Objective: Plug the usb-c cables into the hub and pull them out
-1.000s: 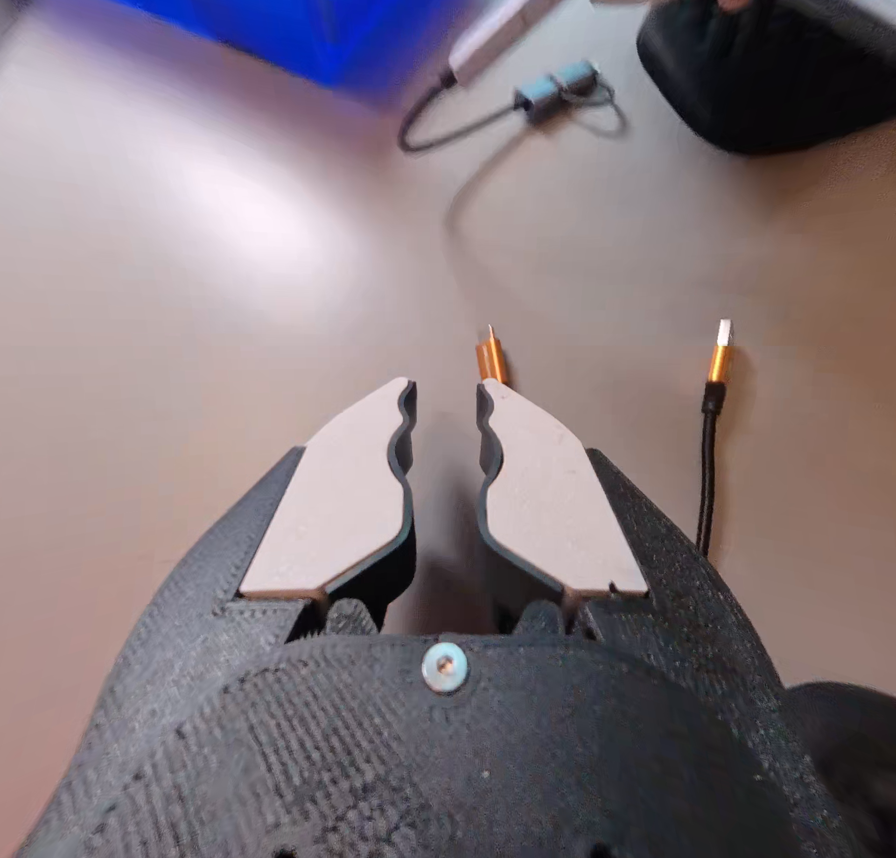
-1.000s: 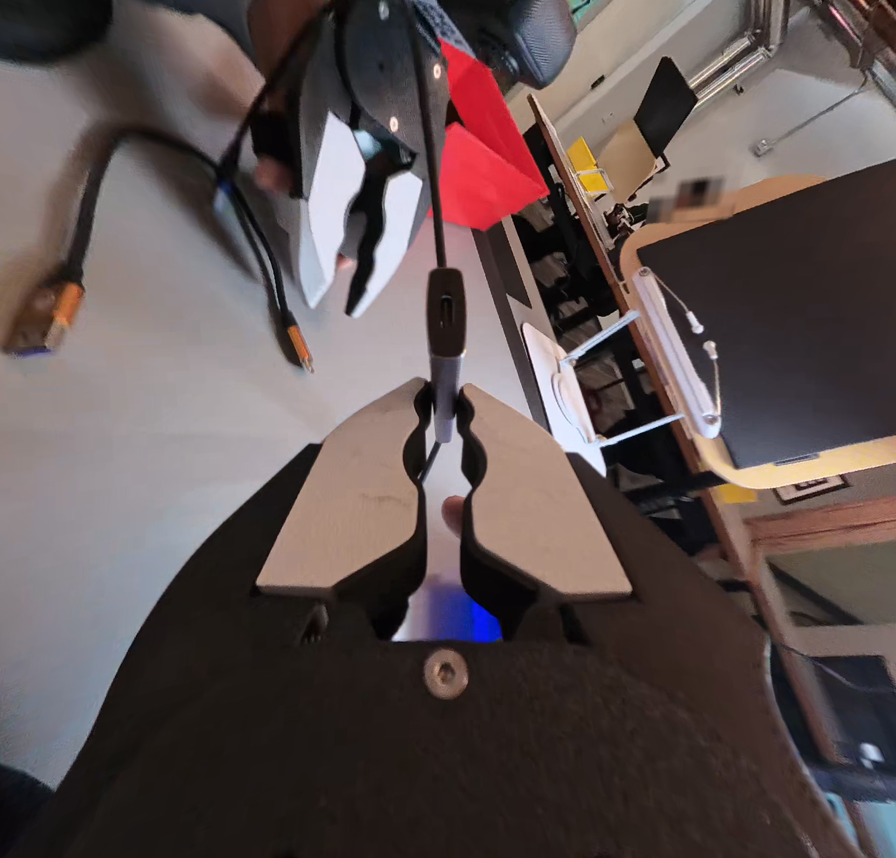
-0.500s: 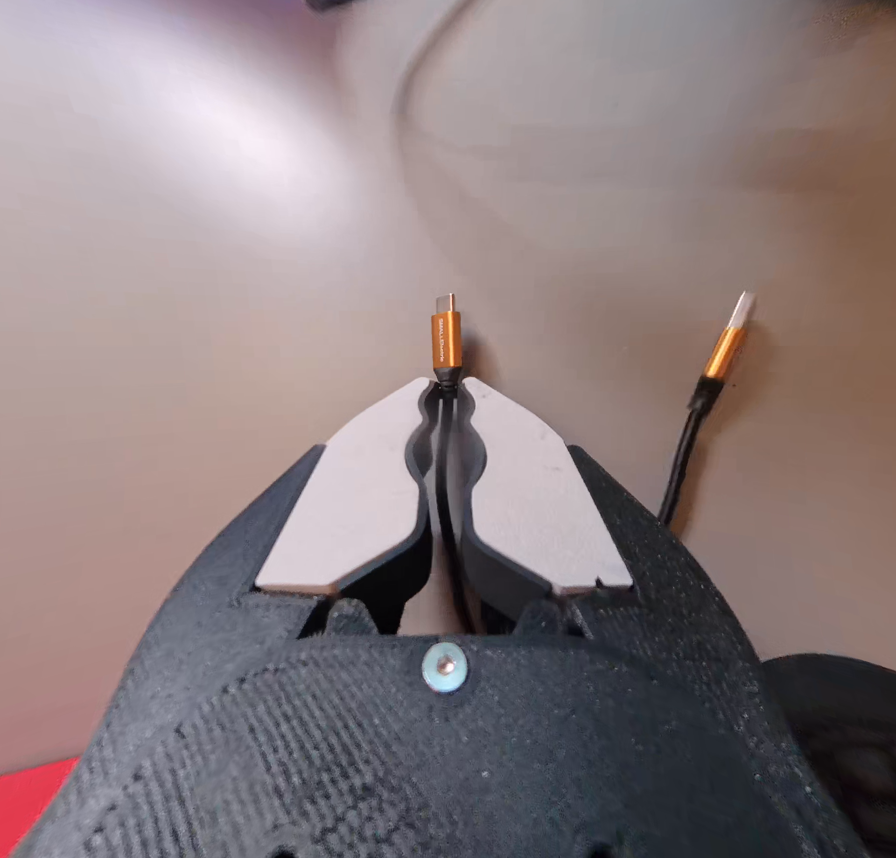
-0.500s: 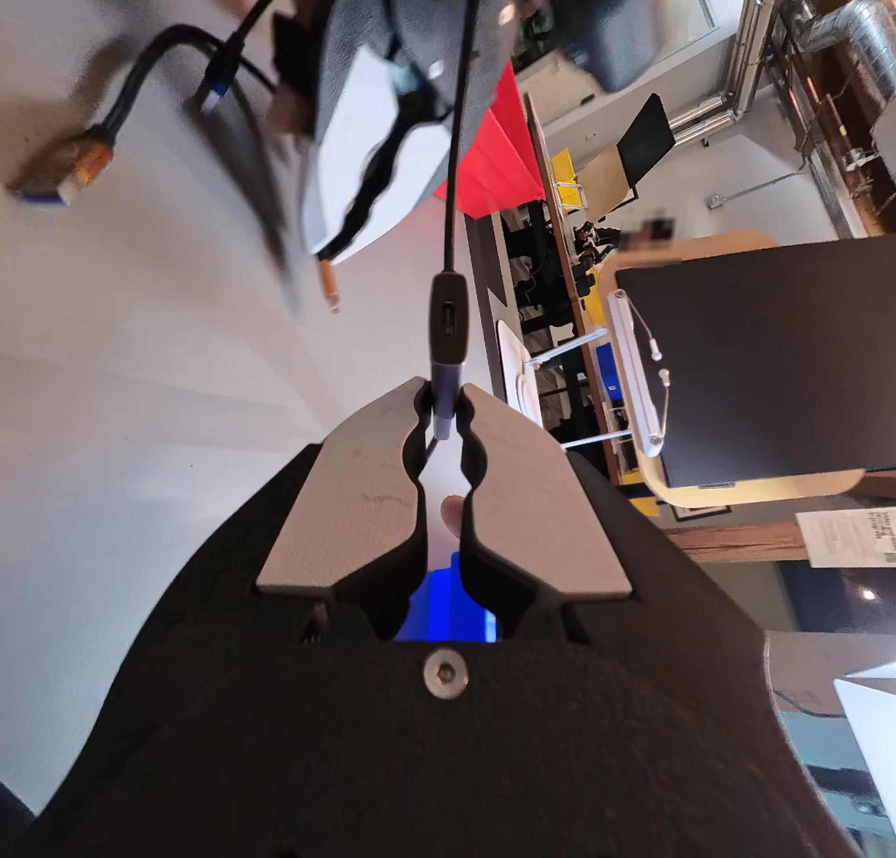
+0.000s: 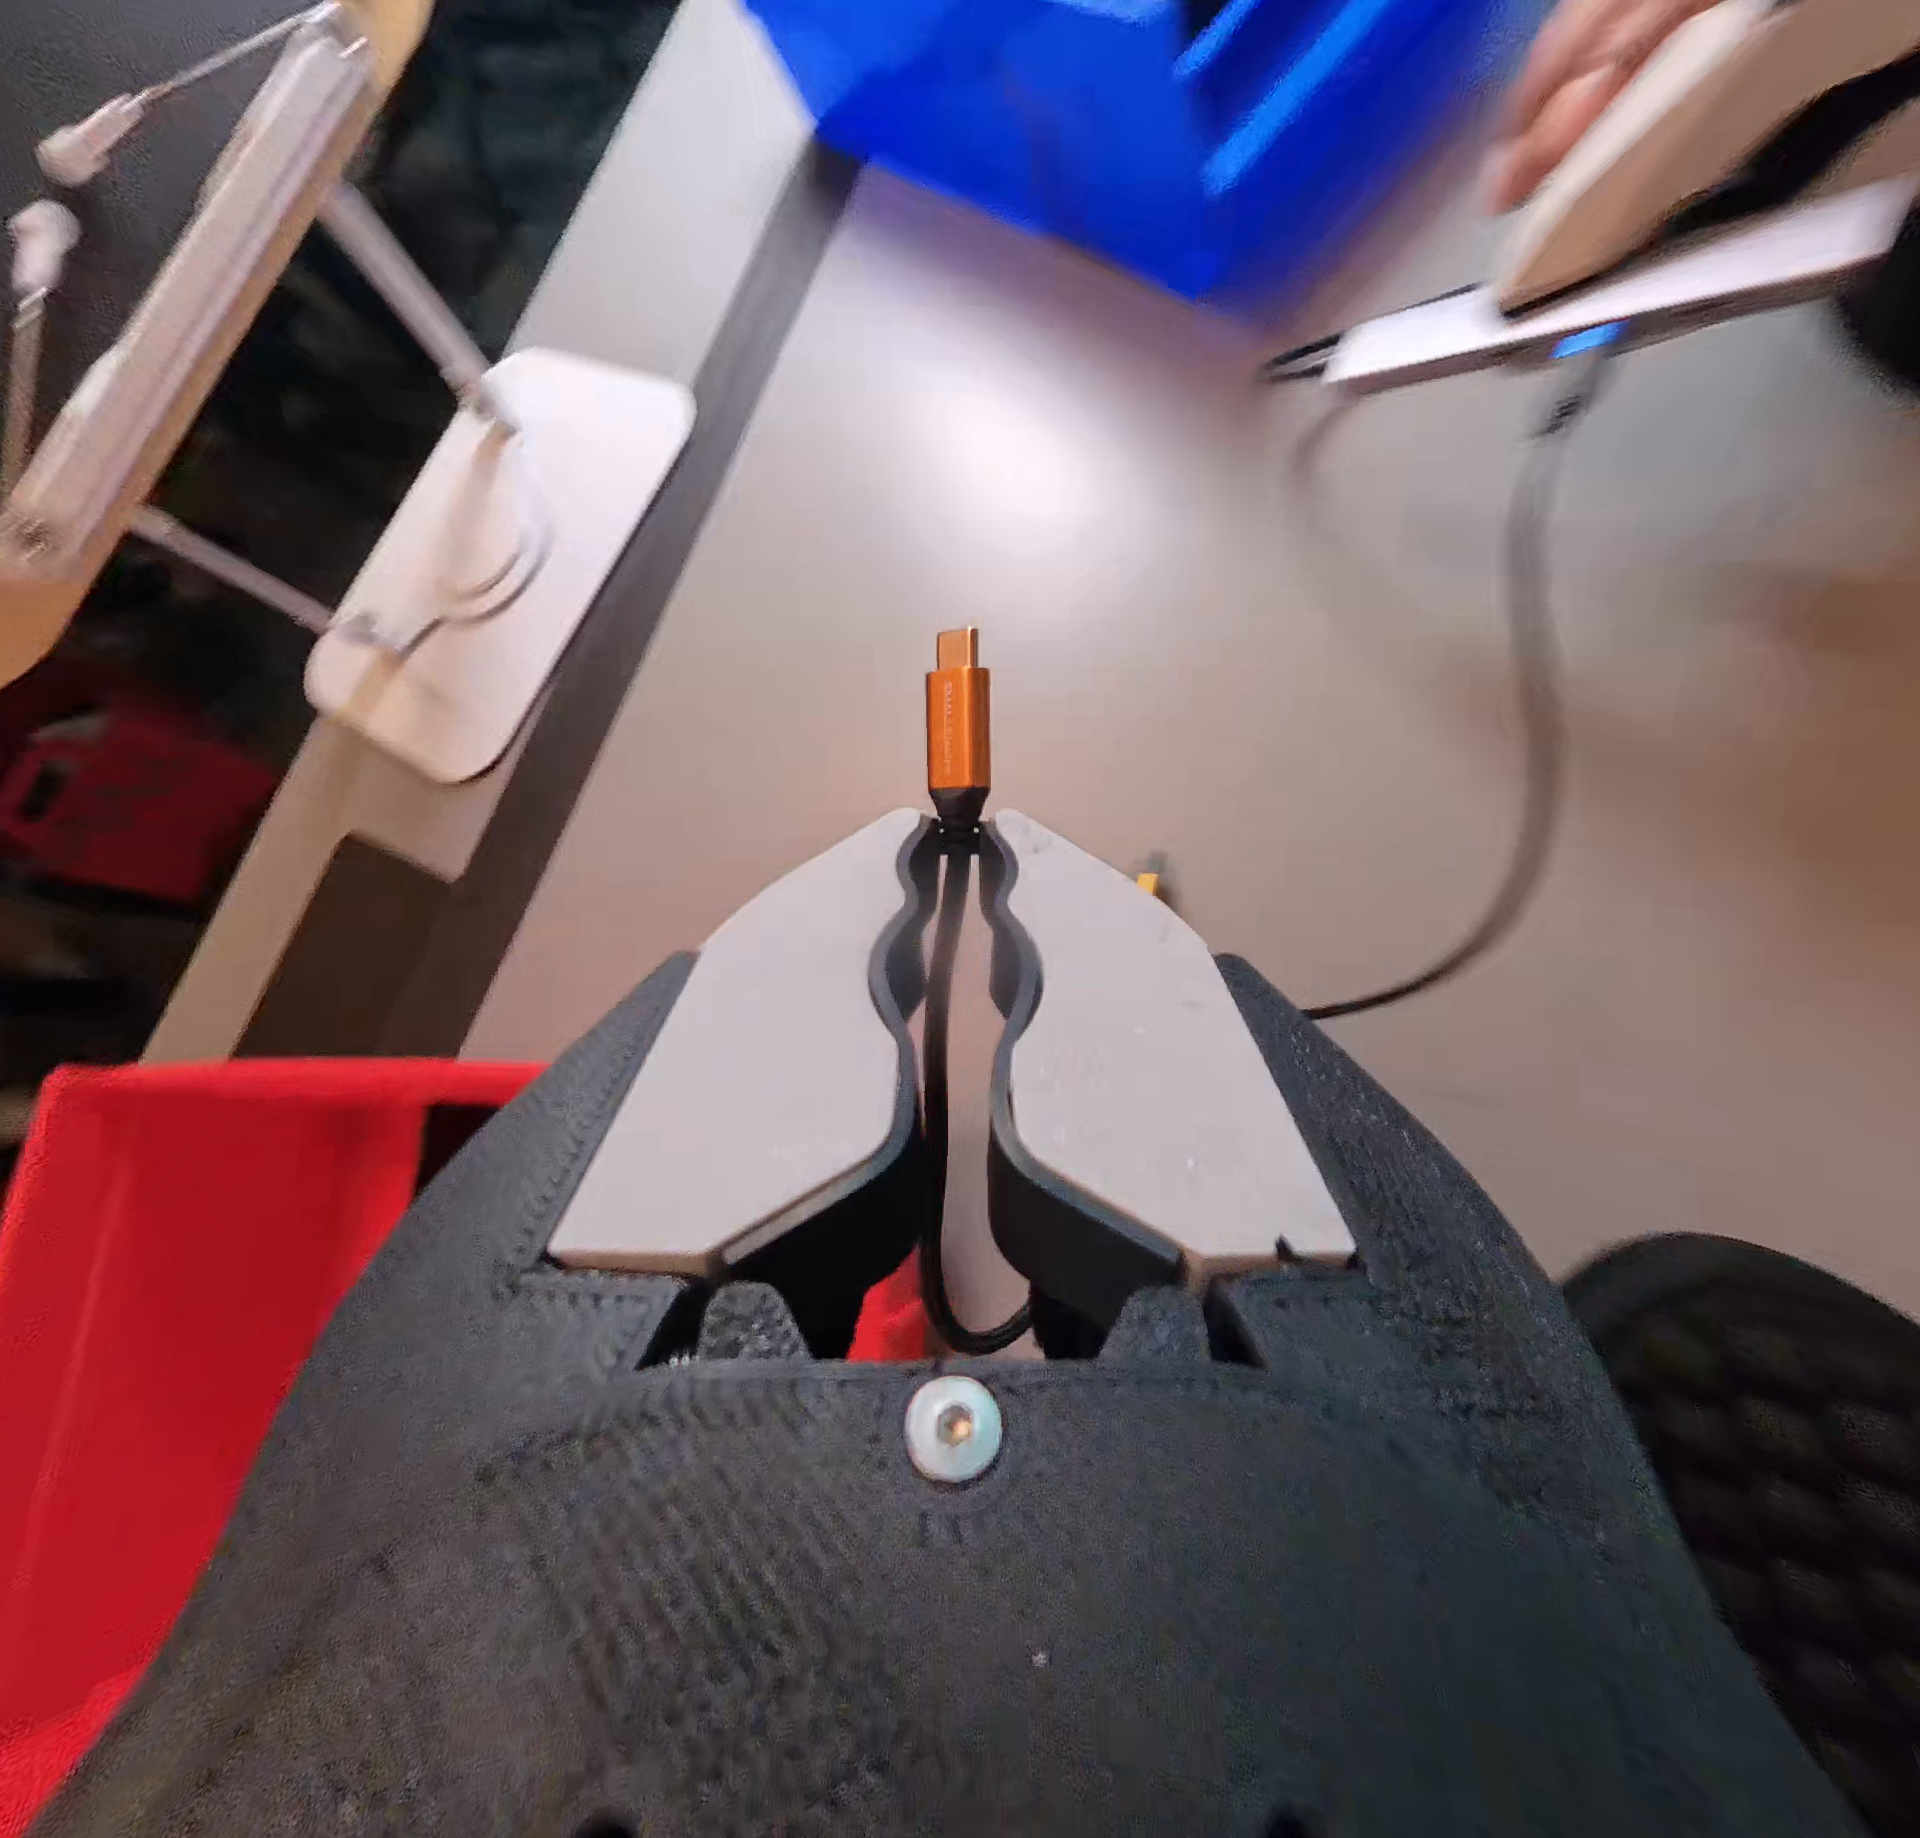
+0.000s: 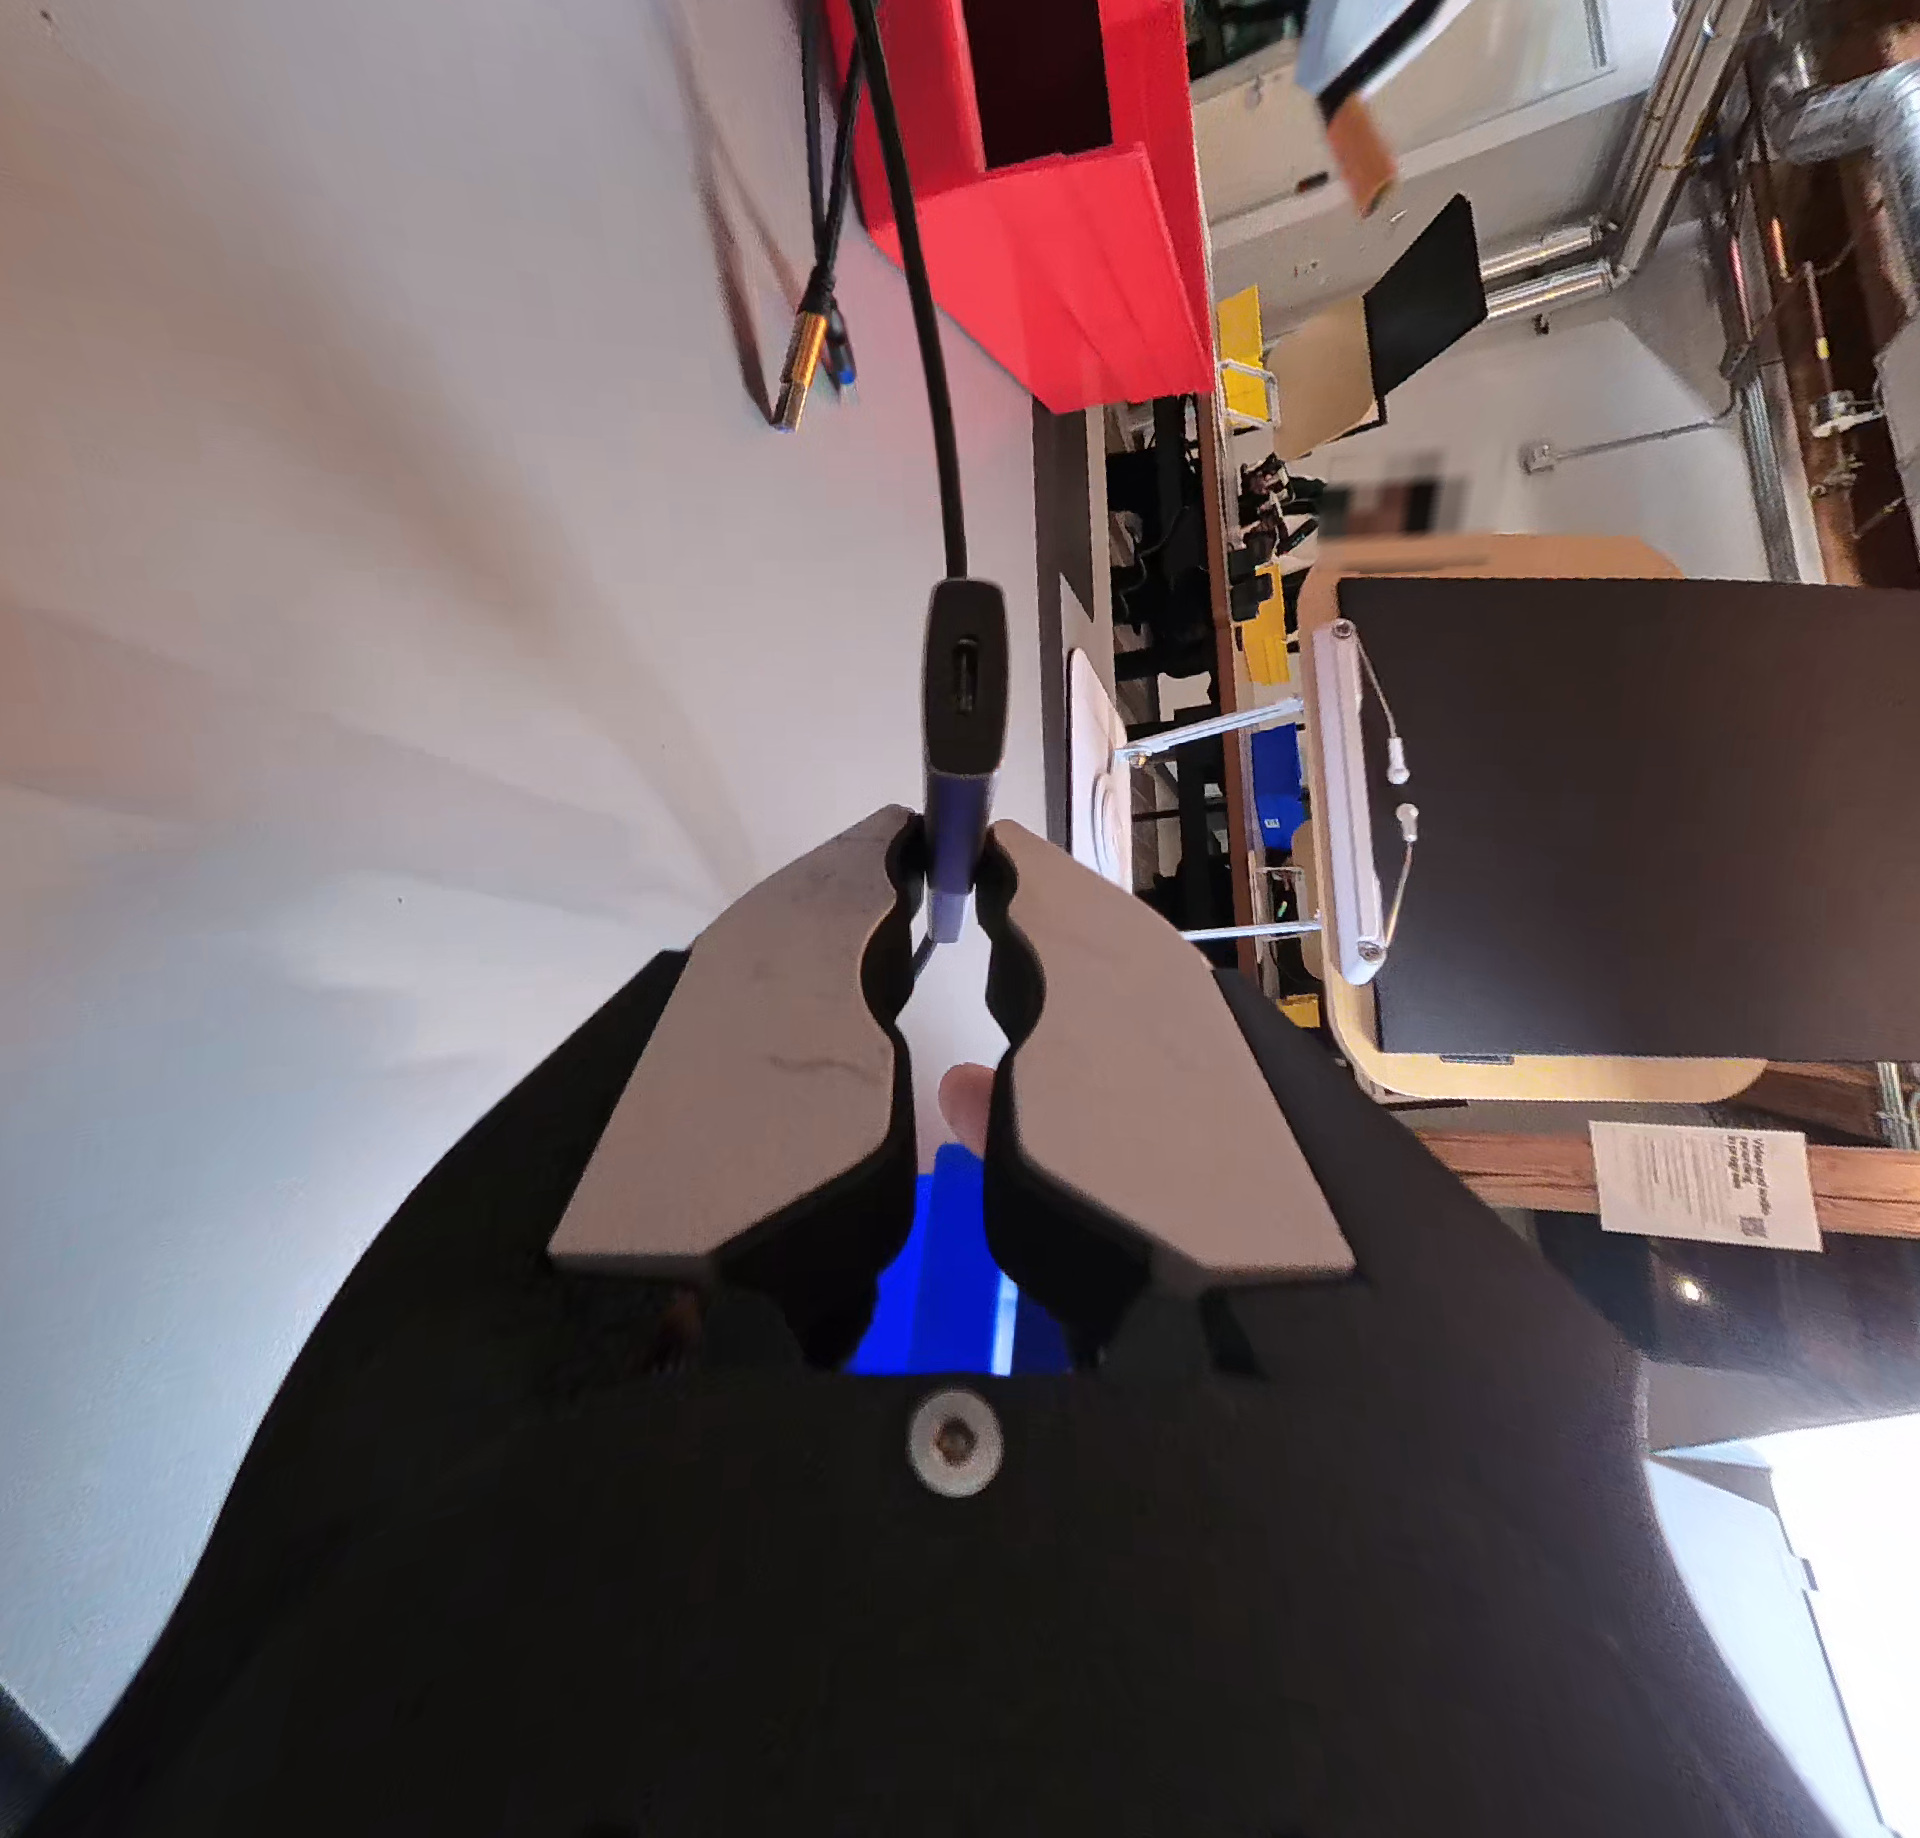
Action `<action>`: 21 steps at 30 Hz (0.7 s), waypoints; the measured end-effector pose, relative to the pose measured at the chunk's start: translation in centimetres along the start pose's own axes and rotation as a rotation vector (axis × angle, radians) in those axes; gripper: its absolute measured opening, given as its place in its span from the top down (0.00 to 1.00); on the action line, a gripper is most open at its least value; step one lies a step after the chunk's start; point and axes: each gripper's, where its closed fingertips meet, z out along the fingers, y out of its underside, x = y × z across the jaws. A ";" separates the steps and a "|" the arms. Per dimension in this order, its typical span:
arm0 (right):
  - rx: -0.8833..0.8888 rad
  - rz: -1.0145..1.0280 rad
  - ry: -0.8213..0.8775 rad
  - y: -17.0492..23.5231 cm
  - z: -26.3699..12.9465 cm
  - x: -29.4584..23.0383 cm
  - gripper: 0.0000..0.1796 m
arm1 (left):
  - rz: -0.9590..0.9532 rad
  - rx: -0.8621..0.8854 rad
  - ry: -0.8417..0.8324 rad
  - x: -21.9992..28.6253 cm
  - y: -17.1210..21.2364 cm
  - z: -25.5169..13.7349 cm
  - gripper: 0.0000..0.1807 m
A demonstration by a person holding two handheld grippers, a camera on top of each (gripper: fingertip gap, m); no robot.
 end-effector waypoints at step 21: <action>0.052 -0.055 -0.064 -2.8 0.9 -2.6 0.95 | 0.220 -0.169 0.431 15.2 -1.0 6.5 0.96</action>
